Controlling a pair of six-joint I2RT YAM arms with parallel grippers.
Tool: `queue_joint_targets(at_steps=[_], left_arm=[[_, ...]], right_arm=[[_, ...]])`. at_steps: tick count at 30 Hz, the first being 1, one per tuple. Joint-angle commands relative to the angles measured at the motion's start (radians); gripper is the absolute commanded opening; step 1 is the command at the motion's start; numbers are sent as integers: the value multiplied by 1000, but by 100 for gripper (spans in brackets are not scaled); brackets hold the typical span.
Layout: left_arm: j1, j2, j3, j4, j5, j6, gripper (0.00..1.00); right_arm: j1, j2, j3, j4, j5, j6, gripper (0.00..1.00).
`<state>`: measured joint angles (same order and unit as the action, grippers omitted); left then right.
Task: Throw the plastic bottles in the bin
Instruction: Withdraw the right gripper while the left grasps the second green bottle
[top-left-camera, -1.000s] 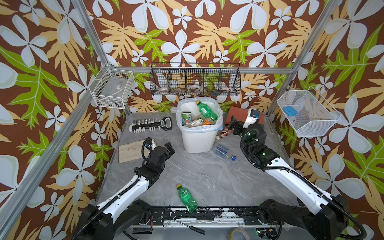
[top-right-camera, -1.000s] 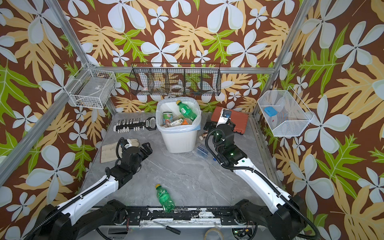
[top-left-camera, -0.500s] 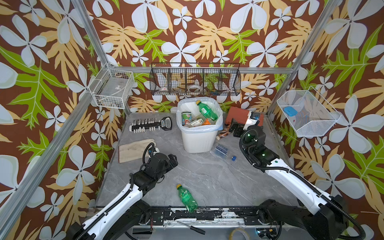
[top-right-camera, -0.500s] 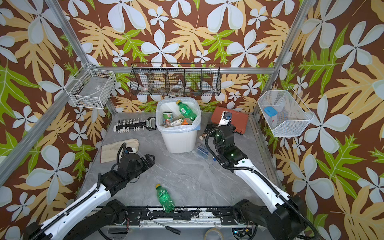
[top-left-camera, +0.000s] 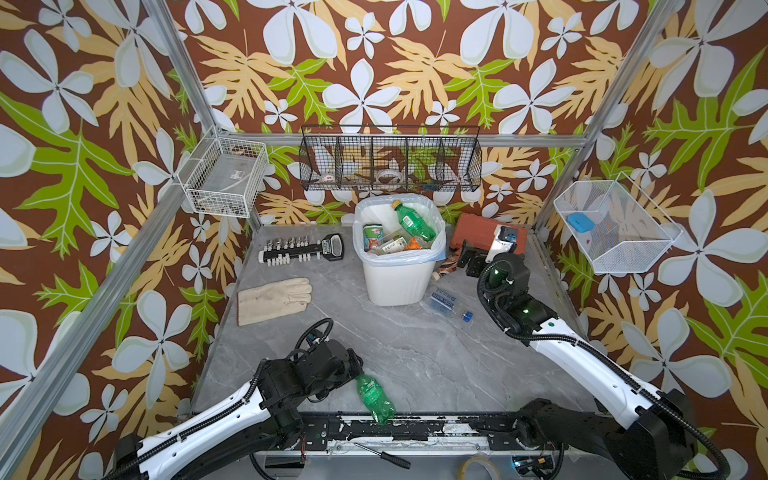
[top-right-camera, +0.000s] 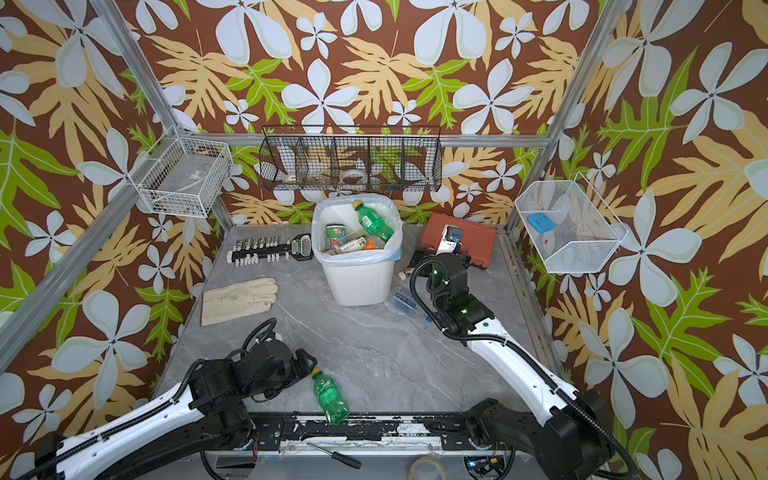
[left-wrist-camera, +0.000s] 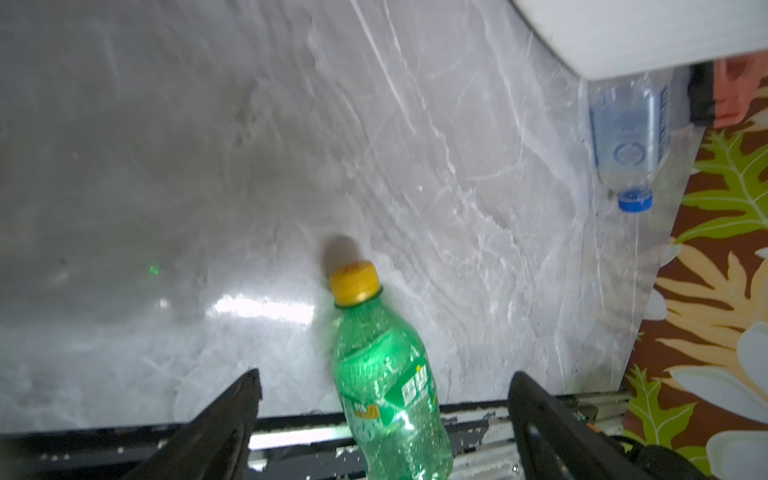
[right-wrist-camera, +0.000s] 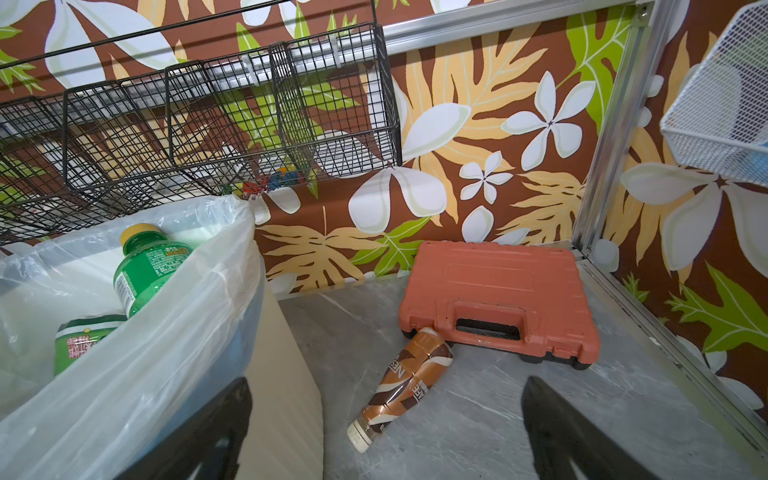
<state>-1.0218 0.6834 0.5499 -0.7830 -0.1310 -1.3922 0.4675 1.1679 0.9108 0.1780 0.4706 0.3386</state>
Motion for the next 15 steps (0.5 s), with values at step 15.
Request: queue_joint_targets(at_steps=[15], left_arm=[[-293, 254, -23, 205, -29, -272, 94]], right_arm=[[-4, -60, -37, -8, -26, -19, 100]])
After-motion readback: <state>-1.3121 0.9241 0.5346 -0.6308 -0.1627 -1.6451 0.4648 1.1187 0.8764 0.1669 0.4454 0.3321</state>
